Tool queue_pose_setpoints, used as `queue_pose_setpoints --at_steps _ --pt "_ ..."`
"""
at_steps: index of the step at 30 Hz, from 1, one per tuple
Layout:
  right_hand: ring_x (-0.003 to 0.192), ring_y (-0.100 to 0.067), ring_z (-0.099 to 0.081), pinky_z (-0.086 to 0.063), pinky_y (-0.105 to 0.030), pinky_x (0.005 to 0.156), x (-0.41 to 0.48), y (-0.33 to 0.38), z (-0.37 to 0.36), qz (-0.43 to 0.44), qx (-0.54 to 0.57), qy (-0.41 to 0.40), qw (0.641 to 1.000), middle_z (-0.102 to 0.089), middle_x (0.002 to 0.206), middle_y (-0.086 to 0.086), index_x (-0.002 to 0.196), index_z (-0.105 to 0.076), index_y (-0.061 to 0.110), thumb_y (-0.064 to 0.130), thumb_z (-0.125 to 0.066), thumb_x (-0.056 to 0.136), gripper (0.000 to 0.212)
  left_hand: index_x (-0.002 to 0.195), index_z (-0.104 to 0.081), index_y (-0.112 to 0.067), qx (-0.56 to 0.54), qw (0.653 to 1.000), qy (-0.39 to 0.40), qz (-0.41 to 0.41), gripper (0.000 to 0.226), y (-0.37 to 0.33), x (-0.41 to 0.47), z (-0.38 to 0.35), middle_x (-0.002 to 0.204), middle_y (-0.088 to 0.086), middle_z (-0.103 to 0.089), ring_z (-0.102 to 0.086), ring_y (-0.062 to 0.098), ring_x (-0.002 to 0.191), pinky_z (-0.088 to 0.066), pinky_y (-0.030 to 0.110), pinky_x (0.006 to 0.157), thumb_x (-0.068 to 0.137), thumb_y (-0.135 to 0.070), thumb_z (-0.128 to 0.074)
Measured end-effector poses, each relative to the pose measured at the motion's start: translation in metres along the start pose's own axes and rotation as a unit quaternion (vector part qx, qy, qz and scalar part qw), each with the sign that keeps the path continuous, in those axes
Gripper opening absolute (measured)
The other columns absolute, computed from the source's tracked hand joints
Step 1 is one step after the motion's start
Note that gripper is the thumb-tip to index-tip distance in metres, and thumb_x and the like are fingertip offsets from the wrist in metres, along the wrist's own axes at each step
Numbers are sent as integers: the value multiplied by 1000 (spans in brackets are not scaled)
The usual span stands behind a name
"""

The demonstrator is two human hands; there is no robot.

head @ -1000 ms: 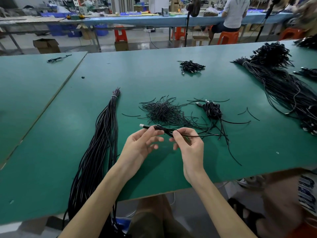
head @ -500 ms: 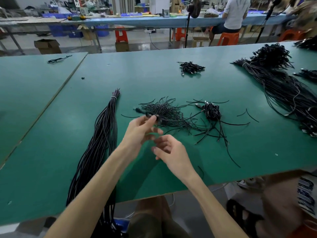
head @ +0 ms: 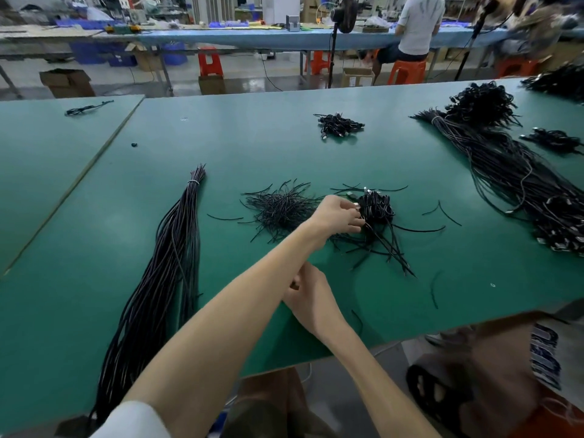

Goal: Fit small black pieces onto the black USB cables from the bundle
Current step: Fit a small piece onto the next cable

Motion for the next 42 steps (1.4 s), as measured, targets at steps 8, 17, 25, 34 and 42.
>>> queue_pose_setpoints --at_steps 8,17,25,34,42 --pt "70 -8 -62 -50 -21 66 0 2 -2 -1 33 14 999 -71 81 4 93 -68 20 17 -71 94 4 113 -66 4 -91 987 -114 -64 35 14 -17 52 113 24 -68 -75 21 79 -62 27 68 96 19 -39" --pt "68 -10 -68 -59 -29 74 -3 6 -2 15 63 -1 998 -73 84 2 99 -72 21 14 -73 93 9 151 -50 -25 489 844 -191 -111 48 68 -50 131 153 -1 -49 -43 25 138 -30 39 115 104 -19 -55" --pt "69 -9 -69 -57 -22 73 -4 5 -1 17 57 -4 998 -74 86 3 98 -73 24 16 -74 93 10 125 -68 -14 478 807 -293 -185 26 76 -65 126 122 3 -65 -56 25 118 -38 36 101 103 -24 -60" --pt "69 -8 -69 -56 -22 70 -4 4 0 17 62 -10 998 -73 86 3 99 -72 21 15 -73 94 8 105 -78 -17 240 863 -400 -193 15 69 -89 142 104 -8 -68 -64 4 88 -52 24 84 101 -24 -65" --pt "70 -19 -70 -55 -26 60 -2 1 8 20 190 -104 976 -70 96 6 148 -43 33 14 -66 100 56 84 -76 -25 217 954 -153 -138 11 57 -114 118 66 -4 -74 -61 7 55 -40 19 52 95 -26 -72"
Point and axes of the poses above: each hand's wrist, its own x-axis towards the middle knuckle, its own z-axis out of the back of the hand, y = z × x, the point moved 3 cm from there along x, towards the middle knuckle
